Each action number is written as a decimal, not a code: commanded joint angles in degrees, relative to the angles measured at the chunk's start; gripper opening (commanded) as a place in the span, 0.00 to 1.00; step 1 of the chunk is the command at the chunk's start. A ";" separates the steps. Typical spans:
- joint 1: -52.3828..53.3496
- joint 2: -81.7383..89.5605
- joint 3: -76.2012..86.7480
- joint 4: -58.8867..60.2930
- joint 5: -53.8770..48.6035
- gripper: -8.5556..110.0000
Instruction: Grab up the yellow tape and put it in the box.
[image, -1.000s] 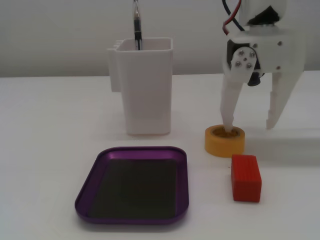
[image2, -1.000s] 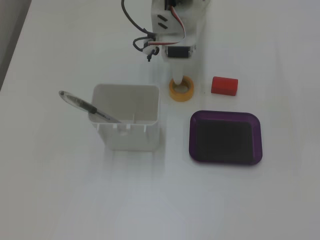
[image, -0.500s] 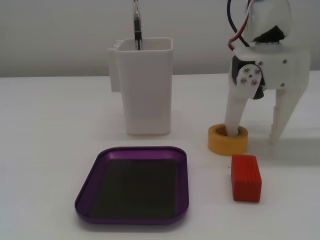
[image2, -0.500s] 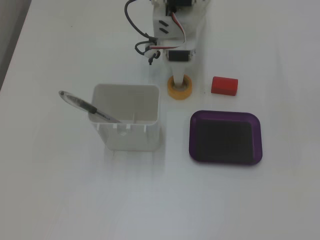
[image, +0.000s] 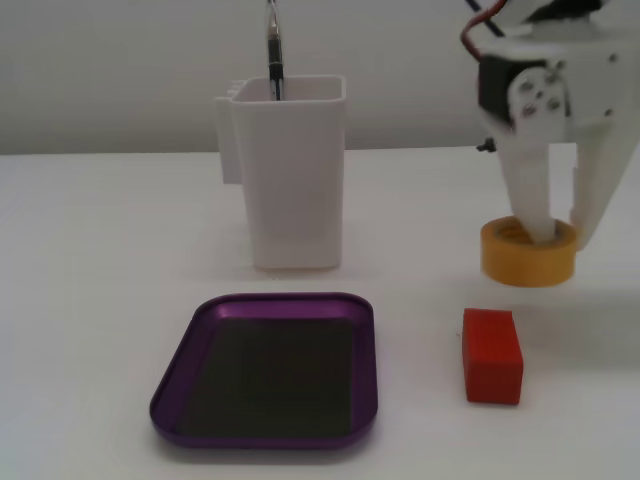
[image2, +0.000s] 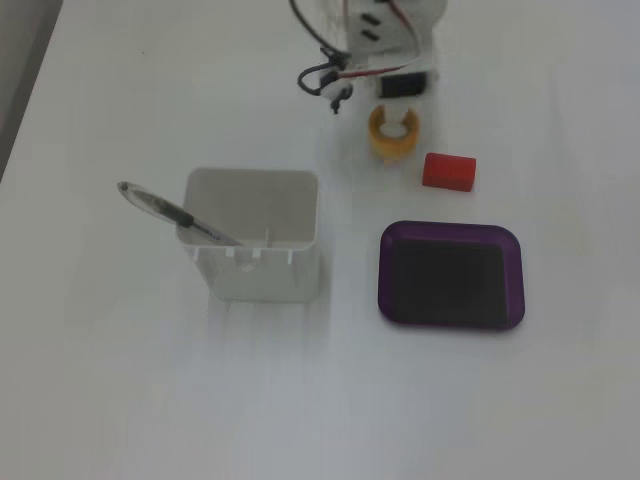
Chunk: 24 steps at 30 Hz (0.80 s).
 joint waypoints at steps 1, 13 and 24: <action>-4.66 7.38 -5.98 4.66 0.26 0.07; -13.80 12.92 -10.28 -1.76 16.17 0.07; -8.53 -11.60 -31.99 -5.98 23.20 0.07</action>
